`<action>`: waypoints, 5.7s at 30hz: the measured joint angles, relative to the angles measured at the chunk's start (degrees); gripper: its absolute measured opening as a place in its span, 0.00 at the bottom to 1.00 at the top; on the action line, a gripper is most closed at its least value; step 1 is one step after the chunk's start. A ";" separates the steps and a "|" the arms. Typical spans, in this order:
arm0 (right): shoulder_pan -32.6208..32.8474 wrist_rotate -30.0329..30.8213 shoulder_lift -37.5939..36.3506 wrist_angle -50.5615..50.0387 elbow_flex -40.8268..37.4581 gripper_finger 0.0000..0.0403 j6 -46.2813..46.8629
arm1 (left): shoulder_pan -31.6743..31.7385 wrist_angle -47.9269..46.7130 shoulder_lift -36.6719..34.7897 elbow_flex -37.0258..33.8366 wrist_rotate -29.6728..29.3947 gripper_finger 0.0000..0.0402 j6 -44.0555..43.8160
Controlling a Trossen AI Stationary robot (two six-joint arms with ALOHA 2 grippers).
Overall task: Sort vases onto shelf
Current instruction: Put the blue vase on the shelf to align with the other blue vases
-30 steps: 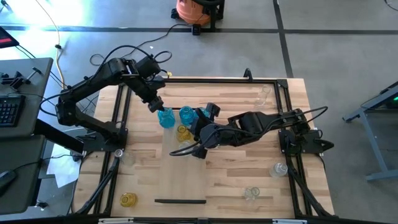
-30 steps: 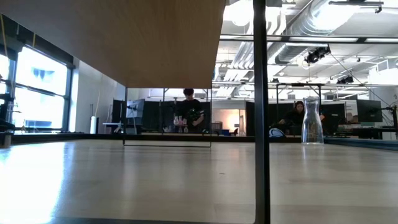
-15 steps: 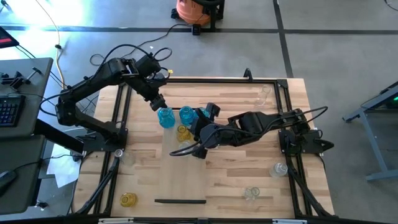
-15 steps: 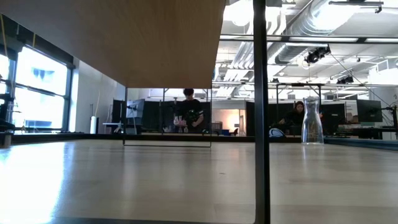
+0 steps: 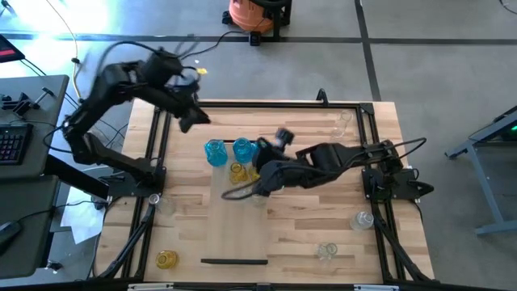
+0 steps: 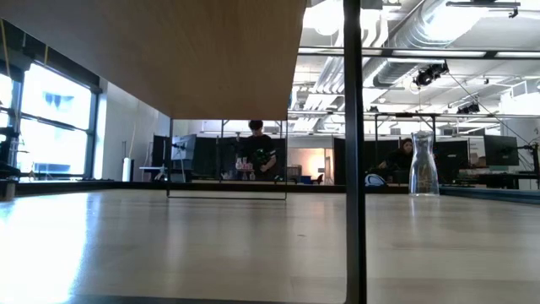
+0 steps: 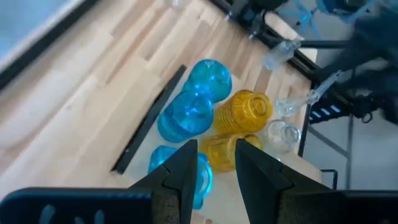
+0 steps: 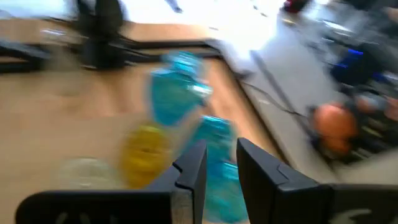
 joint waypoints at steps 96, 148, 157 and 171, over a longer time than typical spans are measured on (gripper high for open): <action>5.11 7.14 -22.15 -6.16 -58.99 0.00 53.70 | -1.68 -10.11 -26.89 -23.10 -5.08 0.00 -4.65; -28.25 -54.79 -43.15 103.70 -109.47 0.00 16.50 | -1.68 -10.40 -26.82 -23.10 -5.48 0.00 -4.69; -28.11 -56.79 -34.86 100.11 -99.24 0.00 11.88 | -1.67 -10.41 -26.82 -23.10 -5.56 0.00 -4.72; -27.46 -56.60 -31.38 100.23 -98.43 0.00 13.52 | -1.66 -10.41 -26.82 -23.10 -5.52 0.00 -4.43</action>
